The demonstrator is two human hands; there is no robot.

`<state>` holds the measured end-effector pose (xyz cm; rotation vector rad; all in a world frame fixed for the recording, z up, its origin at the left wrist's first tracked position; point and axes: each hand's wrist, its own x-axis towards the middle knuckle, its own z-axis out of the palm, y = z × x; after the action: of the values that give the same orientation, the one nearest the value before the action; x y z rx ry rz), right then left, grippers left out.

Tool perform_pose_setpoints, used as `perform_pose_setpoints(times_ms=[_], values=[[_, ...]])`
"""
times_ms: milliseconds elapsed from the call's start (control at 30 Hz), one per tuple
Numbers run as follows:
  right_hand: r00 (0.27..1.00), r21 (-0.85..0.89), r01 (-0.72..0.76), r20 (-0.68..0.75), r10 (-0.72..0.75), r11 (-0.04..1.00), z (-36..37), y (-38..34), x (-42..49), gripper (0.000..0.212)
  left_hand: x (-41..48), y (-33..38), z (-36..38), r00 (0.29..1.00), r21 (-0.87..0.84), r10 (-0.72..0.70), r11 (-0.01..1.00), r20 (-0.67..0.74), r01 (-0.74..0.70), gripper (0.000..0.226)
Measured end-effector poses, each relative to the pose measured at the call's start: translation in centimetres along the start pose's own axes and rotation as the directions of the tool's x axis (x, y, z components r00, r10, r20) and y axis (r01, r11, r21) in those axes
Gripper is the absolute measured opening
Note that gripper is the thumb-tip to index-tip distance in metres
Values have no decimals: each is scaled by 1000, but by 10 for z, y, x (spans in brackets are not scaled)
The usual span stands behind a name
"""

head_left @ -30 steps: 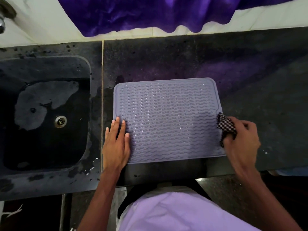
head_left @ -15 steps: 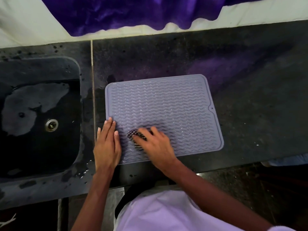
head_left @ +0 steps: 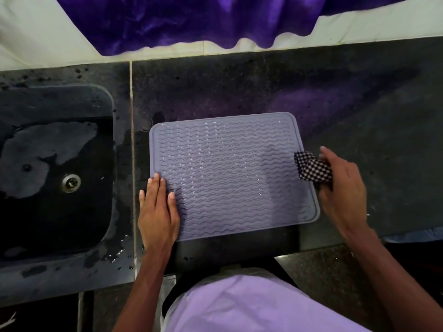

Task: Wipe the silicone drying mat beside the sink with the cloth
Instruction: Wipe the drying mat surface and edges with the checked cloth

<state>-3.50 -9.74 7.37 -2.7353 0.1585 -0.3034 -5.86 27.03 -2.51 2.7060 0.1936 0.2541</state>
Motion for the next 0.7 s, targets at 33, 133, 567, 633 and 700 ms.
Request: perform_pose_setpoints(times_ms=[33,133,567,633,700], values=[[999,0,50,-9,-50,999,-1,-3,4,67,0,0,0,1000,1,3,1000,-7,-3,51],[978,7,174,116,-174,985,10,-7,-1,70,-1,1,1,1000,8,4,1000,-22,-4,51],[881,102,200,416,-225,974,37,16,-32,80,3,7,-1,998,-9,-31,999,-47,30,52],[868,38,251,433,-242,967,39,20,-33,82,3,7,-1,998,-9,-26,1000,-48,26,52],[900,2,245,370,-229,969,40,17,-35,71,3,7,-1,998,-1,-24,1000,-55,24,51]])
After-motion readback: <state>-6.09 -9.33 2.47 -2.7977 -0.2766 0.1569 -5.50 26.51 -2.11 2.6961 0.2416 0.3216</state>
